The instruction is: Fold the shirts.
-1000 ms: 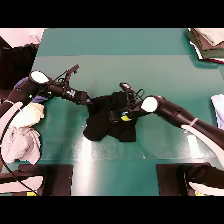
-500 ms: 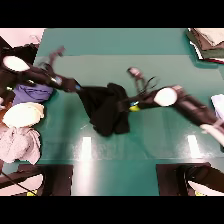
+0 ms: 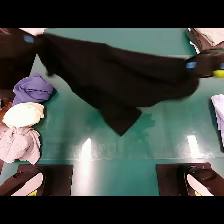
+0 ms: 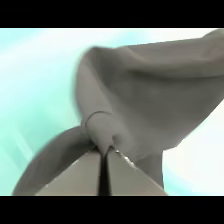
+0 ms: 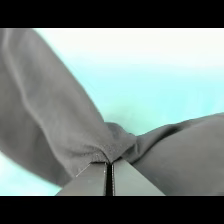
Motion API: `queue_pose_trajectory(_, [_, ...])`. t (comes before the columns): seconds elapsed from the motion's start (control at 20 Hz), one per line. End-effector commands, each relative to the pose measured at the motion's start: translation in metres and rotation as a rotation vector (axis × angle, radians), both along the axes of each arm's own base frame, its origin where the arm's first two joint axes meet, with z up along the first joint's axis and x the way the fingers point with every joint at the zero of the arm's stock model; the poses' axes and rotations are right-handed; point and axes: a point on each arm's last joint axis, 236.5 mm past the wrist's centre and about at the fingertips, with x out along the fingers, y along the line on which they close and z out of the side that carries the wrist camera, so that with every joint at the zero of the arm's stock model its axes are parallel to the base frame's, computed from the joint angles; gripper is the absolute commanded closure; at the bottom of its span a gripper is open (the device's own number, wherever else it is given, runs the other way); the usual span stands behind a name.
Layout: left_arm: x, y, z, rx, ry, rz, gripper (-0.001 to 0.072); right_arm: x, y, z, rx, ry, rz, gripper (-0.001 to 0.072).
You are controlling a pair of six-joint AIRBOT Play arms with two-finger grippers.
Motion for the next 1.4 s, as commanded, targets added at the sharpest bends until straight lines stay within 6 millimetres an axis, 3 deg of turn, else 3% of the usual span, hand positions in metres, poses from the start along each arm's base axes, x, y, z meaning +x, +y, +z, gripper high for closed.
queue_pose_trajectory(0.0, [-0.048,-0.003,0.061,0.026,-0.171,-0.016,0.0683,-0.035,-0.039,0.045,-0.038,-0.074,-0.092,0.0696])
queue_pose_trajectory(0.15, [-0.071,-0.006,0.087,0.02,-0.231,-0.018,0.0683,-0.044,-0.057,0.076,-0.044,-0.144,-0.155,0.0696])
queue_pose_trajectory(0.25, [-0.074,-0.006,0.094,0.022,-0.254,-0.016,0.0683,-0.042,-0.066,0.084,-0.05,-0.152,-0.184,0.0696])
queue_pose_trajectory(0.4, [-0.055,0.005,0.074,0.057,-0.203,0.03,0.0683,-0.028,-0.066,0.048,-0.073,0.026,-0.154,0.0696])
queue_pose_trajectory(0.55, [-0.027,0.012,0.022,0.071,-0.049,0.047,0.0683,0.001,-0.041,-0.018,-0.09,0.245,-0.049,0.0696])
queue_pose_trajectory(0.75, [0.007,0.015,-0.088,0.057,0.259,0.04,0.0683,0.046,0.001,-0.131,-0.121,0.459,0.073,0.0693])
queue_pose_trajectory(0.9, [0.016,0.017,-0.174,0.047,0.468,0.046,0.0683,0.08,0.019,-0.201,-0.11,0.51,0.062,0.0692])
queue_pose_trajectory(1.05, [0.013,0.021,-0.234,0.057,0.595,0.056,0.0683,0.106,0.024,-0.245,-0.098,0.514,0.026,0.0691])
queue_pose_trajectory(1.1, [0.011,0.022,-0.242,0.063,0.617,0.058,0.0683,0.113,0.024,-0.249,-0.095,0.505,0.018,0.0673])
queue_pose_trajectory(1.15, [0.01,0.022,-0.245,0.069,0.626,0.056,0.0683,0.118,0.02,-0.249,-0.094,0.49,0.008,0.0499])
queue_pose_trajectory(1.2, [0.01,0.023,-0.244,0.07,0.623,0.059,0.0682,0.123,0.014,-0.247,-0.088,0.477,-0.007,0.0258])
queue_pose_trajectory(1.25, [0.012,0.023,-0.243,0.07,0.616,0.062,0.0683,0.123,0.006,-0.243,-0.089,0.484,-0.016,0.02])
queue_pose_trajectory(1.35, [0.014,0.024,-0.243,0.067,0.607,0.07,0.0682,0.112,-0.017,-0.239,-0.117,0.518,0.0,0.0202])
